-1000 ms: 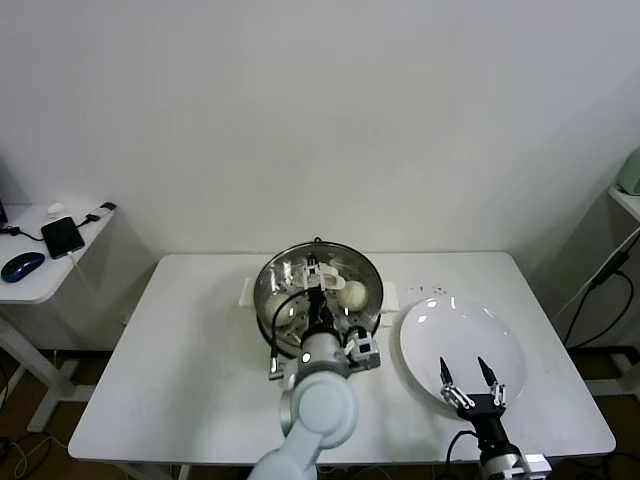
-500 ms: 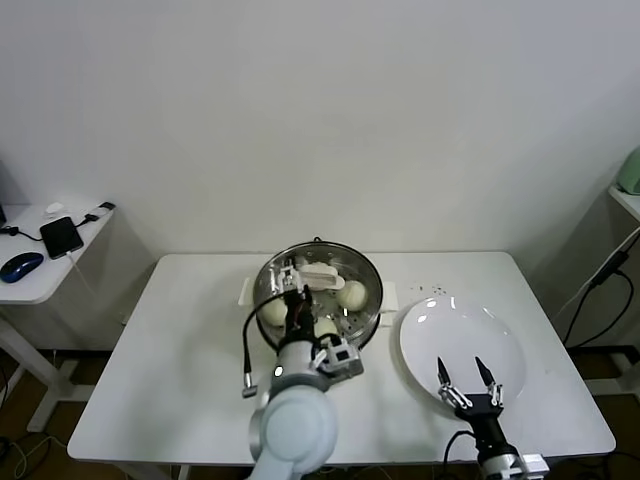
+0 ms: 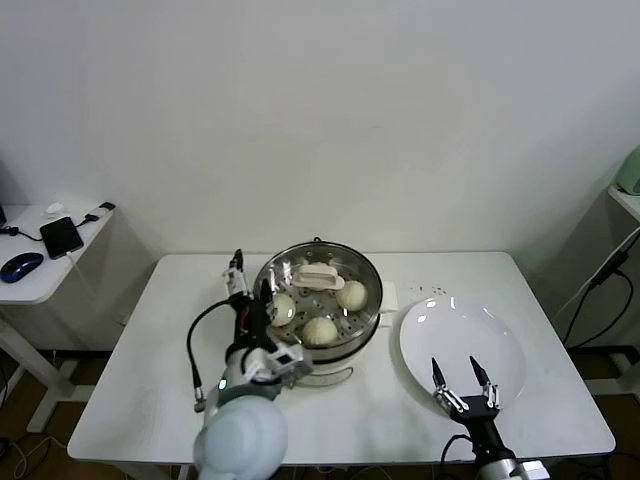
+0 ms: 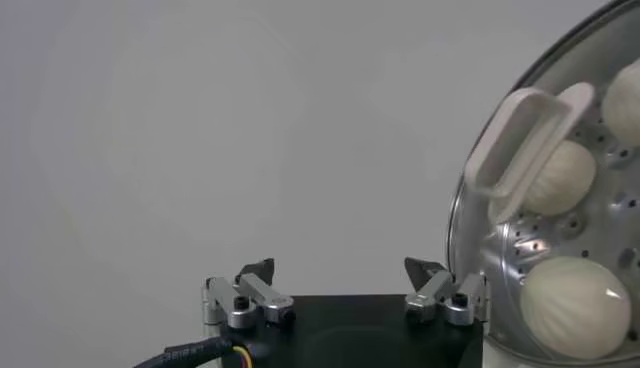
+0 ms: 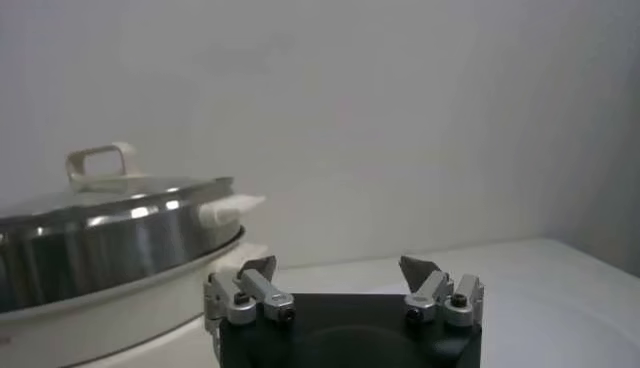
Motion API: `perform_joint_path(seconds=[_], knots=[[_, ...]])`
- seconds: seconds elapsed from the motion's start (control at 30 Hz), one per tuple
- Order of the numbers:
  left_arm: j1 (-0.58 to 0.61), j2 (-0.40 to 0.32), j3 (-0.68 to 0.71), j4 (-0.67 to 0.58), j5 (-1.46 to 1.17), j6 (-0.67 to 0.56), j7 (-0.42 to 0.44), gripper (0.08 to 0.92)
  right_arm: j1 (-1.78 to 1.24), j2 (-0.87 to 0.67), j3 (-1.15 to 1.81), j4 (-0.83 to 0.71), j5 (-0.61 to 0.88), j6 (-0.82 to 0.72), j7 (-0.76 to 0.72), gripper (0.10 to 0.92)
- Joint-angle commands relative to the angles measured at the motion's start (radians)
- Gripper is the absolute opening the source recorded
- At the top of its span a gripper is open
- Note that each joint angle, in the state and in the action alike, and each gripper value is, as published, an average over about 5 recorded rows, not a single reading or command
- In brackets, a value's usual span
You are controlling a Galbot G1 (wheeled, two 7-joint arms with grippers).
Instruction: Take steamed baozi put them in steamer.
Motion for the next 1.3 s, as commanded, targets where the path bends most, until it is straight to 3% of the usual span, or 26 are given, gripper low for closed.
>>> perform_joint_path(seconds=[0.03, 0.3, 0.43, 0.77, 1.3], knots=[[0.117, 0.13, -0.37, -0.029, -1.074, -0.28, -0.263, 0.823, -0.019, -0.012, -0.016, 0.035, 0.027, 0.032, -0.007, 0.823], [0.245, 0.071, -0.511, 0.069, -1.393, -0.529, -0.186, 0.823, -0.026, -0.014, -0.027, 0.036, 0.017, 0.034, 0.011, 0.823], [0.306, 0.085, -0.518, 0.131, -1.439, -0.601, -0.167, 0.823, -0.044, -0.023, -0.031, 0.04, 0.002, 0.034, 0.018, 0.823], [0.436, 0.136, -0.48, 0.174, -1.534, -0.592, -0.098, 0.823, -0.044, -0.063, -0.035, 0.038, -0.002, -0.005, 0.057, 0.823], [0.518, 0.118, -0.424, 0.069, -1.458, -0.583, -0.135, 0.823, -0.088, -0.074, -0.032, 0.105, -0.018, -0.06, 0.092, 0.823]])
